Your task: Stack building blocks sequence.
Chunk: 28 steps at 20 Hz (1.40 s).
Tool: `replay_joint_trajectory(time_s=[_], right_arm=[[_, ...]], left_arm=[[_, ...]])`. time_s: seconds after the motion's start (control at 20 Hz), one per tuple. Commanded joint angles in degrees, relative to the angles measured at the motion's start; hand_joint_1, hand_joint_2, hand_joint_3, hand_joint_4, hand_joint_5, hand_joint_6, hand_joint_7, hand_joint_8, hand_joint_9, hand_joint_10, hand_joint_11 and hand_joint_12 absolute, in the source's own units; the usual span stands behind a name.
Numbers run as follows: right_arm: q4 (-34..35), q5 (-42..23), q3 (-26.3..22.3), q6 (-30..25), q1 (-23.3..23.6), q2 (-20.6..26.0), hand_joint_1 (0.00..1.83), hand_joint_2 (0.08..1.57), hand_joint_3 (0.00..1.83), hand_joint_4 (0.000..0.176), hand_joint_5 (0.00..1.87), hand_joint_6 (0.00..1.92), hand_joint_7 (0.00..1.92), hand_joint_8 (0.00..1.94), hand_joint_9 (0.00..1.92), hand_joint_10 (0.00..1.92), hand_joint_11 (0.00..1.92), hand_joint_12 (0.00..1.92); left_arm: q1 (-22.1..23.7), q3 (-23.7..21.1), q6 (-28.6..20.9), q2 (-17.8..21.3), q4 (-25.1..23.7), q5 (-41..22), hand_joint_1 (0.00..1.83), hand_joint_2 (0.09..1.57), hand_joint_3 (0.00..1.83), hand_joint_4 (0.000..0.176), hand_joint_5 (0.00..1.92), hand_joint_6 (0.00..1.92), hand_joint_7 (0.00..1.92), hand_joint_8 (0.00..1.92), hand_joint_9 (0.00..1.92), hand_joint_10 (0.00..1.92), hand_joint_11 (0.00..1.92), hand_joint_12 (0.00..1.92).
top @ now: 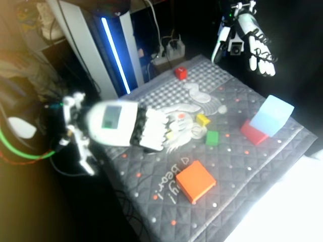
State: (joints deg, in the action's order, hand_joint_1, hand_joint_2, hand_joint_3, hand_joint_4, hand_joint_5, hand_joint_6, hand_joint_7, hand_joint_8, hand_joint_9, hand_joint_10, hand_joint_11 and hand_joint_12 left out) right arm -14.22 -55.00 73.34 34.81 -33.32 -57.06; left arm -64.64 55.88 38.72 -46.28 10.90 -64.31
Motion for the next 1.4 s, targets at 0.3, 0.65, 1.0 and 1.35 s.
replay_joint_trajectory(time_s=[0.3,0.65,1.0,1.35], right_arm=[[8.35,1.97,8.54,4.76,8.94,-5.50,1.28,1.06,0.00,0.000,1.02,0.74,1.19,0.83,1.17,0.92,1.01,1.41],[8.35,10.79,14.11,7.53,12.84,-10.82,1.30,1.04,0.00,0.000,1.08,0.60,1.25,0.74,1.28,0.84,1.02,1.45],[8.38,14.65,17.30,7.67,12.84,-13.97,1.28,1.03,0.00,0.000,1.16,0.57,1.23,0.72,1.15,0.87,0.82,1.40],[8.37,15.34,18.02,7.67,12.85,-14.85,1.26,1.04,0.00,0.000,1.08,0.78,1.23,0.64,1.18,0.67,0.90,1.19]], left_arm=[[0.35,0.60,-0.77,-0.24,0.28,-6.86,0.80,0.94,0.00,0.051,0.23,0.00,0.15,0.00,0.09,0.00,0.00,0.60],[1.41,1.61,-1.60,-1.08,-1.14,-5.44,0.79,0.93,0.00,0.100,0.21,0.00,0.14,0.00,0.07,0.00,0.00,0.51],[1.48,1.81,-1.98,-1.27,-1.34,-5.31,0.79,0.94,0.00,0.078,0.22,0.00,0.15,0.00,0.08,0.00,0.00,0.52],[1.82,2.06,-2.35,-1.64,-1.64,-5.05,0.79,0.95,0.00,0.082,0.22,0.00,0.14,0.00,0.08,0.00,0.00,0.51]])
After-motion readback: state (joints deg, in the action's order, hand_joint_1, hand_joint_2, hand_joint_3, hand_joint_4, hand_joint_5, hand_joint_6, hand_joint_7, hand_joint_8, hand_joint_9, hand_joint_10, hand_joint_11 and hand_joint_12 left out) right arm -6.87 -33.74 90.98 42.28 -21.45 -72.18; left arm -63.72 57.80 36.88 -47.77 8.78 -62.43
